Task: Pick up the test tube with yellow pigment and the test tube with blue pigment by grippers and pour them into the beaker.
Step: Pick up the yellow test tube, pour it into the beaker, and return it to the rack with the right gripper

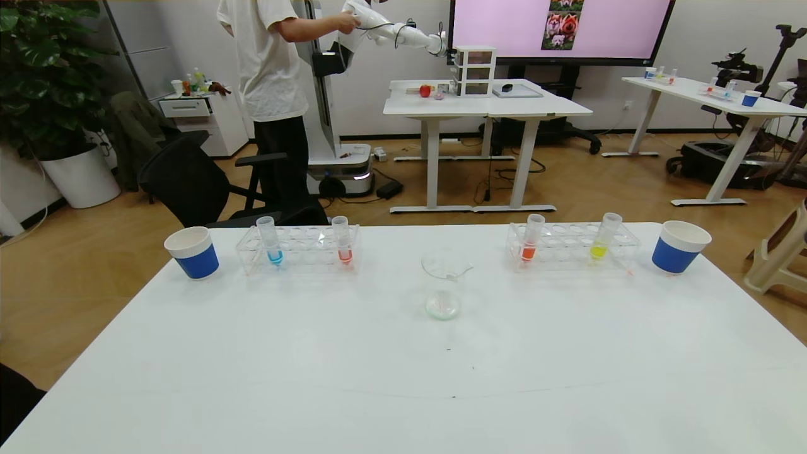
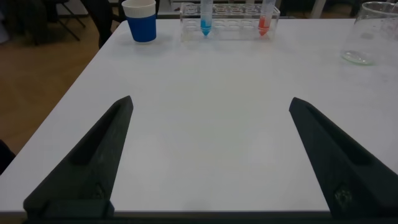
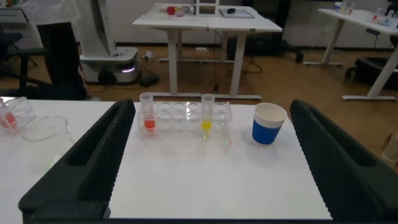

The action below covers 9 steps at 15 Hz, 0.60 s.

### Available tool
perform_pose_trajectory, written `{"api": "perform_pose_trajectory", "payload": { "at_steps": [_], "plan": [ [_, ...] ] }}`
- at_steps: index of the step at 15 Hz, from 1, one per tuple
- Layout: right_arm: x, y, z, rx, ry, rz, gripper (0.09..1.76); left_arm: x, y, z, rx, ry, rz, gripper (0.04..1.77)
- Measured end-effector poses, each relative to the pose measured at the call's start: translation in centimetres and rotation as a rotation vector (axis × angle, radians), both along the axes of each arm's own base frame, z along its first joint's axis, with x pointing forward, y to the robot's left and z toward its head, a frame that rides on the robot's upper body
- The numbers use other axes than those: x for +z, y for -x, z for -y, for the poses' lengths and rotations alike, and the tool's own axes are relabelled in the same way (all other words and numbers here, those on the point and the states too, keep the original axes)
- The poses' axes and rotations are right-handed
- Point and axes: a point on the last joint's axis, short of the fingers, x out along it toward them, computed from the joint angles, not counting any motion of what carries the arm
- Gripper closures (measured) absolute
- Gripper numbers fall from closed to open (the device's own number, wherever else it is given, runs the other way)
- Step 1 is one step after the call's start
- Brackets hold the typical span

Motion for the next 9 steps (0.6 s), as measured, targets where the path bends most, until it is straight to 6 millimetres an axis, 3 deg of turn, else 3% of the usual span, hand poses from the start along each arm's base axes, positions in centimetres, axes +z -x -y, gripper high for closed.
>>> {"api": "perform_pose_trajectory", "payload": {
  "at_steps": [4, 9],
  "plan": [
    [0.3, -9.2, 1.0, -0.025, -0.001, -0.026, 0.11, 0.0, 0.0, 0.0, 0.000, 0.000, 0.000, 0.06],
    [-4.2, -19.1, 2.2, -0.022, 0.003, -0.029, 0.11, 0.0, 0.0, 0.0, 0.000, 0.000, 0.000, 0.06]
  ]
}}
